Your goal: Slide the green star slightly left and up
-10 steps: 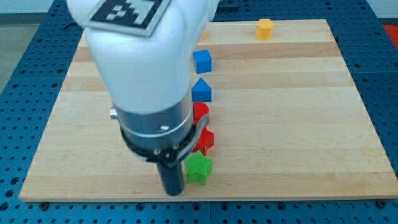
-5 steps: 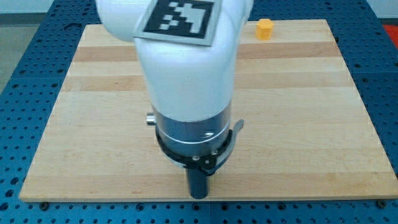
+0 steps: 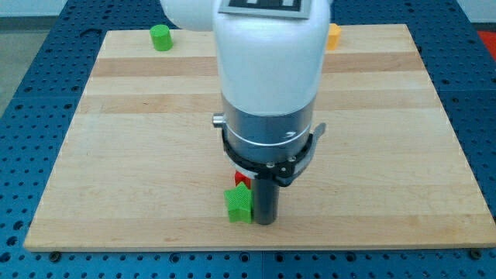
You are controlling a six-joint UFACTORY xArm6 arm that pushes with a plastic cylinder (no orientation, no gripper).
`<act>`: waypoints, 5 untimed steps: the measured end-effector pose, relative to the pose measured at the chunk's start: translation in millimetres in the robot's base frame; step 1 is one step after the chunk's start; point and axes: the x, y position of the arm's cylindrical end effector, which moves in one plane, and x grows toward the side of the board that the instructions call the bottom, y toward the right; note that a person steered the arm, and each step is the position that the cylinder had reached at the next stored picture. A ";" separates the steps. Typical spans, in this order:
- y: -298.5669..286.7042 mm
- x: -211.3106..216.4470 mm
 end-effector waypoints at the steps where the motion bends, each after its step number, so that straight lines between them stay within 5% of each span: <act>1: -42.9 0.0; 5: -79.9 -42.9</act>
